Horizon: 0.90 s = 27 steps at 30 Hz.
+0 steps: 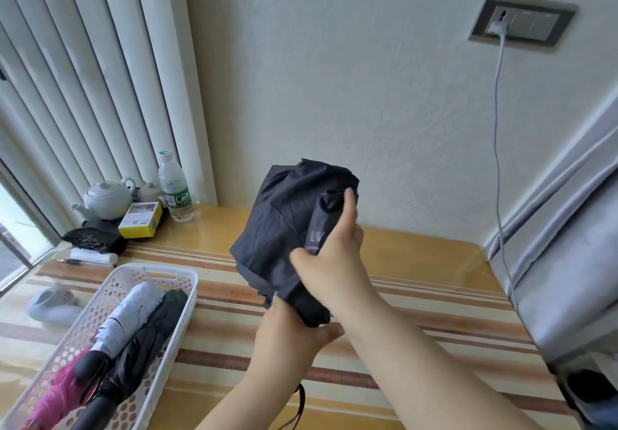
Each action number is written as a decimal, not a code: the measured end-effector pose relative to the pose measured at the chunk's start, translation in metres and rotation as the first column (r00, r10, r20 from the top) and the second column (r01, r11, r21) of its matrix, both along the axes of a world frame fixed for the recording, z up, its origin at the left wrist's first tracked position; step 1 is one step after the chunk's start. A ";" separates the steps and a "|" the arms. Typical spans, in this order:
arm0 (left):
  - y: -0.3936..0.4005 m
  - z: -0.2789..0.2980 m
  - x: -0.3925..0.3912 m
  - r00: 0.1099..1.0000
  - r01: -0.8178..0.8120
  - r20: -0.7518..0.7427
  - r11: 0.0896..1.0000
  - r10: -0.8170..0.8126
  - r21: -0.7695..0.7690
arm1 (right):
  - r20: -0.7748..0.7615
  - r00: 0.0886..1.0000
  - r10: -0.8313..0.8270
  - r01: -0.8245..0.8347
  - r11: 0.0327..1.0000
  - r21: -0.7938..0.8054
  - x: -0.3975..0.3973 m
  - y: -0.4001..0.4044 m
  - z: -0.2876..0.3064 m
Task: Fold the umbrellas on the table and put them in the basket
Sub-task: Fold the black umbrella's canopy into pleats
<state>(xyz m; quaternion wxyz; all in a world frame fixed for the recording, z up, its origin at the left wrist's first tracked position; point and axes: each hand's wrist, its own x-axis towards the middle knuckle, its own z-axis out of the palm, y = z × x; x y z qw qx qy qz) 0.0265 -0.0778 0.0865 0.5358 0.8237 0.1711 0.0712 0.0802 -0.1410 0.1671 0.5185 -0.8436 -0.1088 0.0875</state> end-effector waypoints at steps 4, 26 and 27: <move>0.023 0.010 0.001 0.999 0.049 0.028 0.964 -0.043 -0.262 | -0.177 0.983 0.058 0.004 0.943 0.332 0.018 -0.016 0.004; 0.056 0.018 -0.026 0.994 0.093 0.027 0.682 -0.107 -0.725 | 0.064 0.987 0.149 -0.155 0.983 0.101 0.062 -0.097 0.053; 0.057 0.017 -0.026 0.994 0.097 0.033 0.678 -0.107 -0.728 | 0.052 0.982 0.179 -0.184 0.977 0.110 0.061 -0.098 0.054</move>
